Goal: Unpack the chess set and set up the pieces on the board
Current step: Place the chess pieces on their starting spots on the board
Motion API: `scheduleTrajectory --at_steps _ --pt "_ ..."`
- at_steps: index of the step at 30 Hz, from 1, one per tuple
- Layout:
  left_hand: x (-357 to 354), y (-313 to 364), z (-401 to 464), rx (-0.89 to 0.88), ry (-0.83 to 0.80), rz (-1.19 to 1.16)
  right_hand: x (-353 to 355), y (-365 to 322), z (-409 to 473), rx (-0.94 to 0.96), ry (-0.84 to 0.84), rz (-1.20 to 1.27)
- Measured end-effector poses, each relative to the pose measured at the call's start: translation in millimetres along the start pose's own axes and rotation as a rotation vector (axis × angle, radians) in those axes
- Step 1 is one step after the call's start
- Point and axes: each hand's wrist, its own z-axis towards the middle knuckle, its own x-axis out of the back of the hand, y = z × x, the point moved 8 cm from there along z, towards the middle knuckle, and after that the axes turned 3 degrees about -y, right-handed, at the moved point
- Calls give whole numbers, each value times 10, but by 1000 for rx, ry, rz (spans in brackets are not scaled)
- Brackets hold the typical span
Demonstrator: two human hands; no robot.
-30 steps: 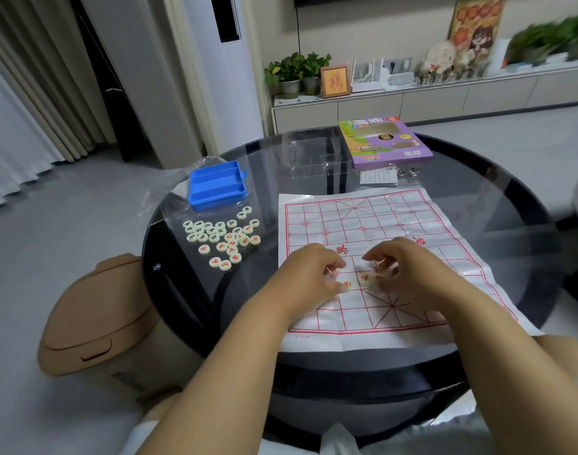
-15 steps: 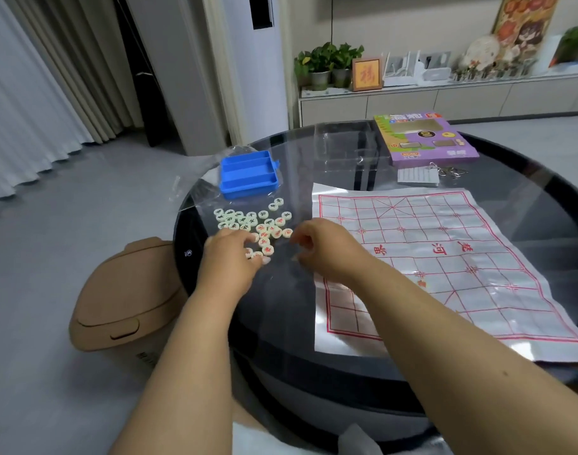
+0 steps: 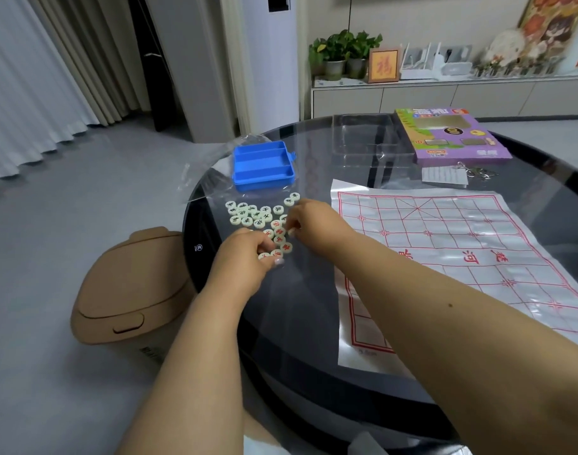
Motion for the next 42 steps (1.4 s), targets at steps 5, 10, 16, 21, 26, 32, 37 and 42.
scheduleTrajectory --at_steps 5,10,16,21,26,32,37,42 --pt "-14 -20 23 -19 -2 1 35 6 -97 4 -47 30" --pt "-35 -14 36 -27 10 -1 -2 -26 -179 17 -78 25" --pt "-37 -16 31 -25 16 11 -107 -75 -193 21 -65 68" --pt "-41 -29 34 -11 4 9 -143 -79 -133 7 -97 -17" --pt "-44 -35 29 -5 10 57 -248 -103 -89 23 -97 -172" --pt "-4 88 -30 -18 30 14 -82 -33 -232 -24 -31 -22" --pt "49 551 -172 -110 76 -122 366 366 -802 -80 117 169" --pt "-354 1239 -387 -263 -143 -110 514 998 -1550 -199 82 226"
